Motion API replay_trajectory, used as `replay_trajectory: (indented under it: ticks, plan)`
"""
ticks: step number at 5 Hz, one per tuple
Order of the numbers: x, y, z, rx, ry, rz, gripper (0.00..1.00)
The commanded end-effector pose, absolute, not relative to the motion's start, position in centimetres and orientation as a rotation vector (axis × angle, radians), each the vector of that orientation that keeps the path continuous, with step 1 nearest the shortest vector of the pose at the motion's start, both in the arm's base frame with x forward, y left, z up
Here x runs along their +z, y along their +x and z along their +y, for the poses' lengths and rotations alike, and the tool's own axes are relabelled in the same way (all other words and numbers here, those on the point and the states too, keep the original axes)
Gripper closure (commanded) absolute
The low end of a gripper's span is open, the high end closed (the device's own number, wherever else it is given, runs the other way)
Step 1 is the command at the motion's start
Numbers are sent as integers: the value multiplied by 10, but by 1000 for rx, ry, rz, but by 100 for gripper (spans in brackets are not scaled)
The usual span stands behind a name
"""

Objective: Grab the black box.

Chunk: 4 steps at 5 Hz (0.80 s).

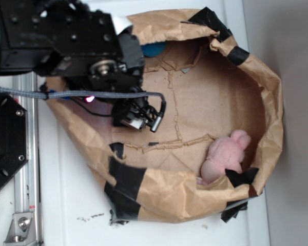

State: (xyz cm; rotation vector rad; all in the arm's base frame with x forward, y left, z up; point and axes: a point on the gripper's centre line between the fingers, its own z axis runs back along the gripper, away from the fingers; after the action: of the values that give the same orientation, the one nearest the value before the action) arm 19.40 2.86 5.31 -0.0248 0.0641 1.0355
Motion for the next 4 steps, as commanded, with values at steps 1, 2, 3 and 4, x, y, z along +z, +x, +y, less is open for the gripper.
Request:
replay_trajectory:
  ticks: [1,2,3,4]
  plan:
    - [76,186,32,1109,-50,-16,0]
    - [72,195,39,1112,-62,-79,0]
    - [55,209,29,1082,-7,-93,0]
    - [41,223,28,1076,2,-96,0]
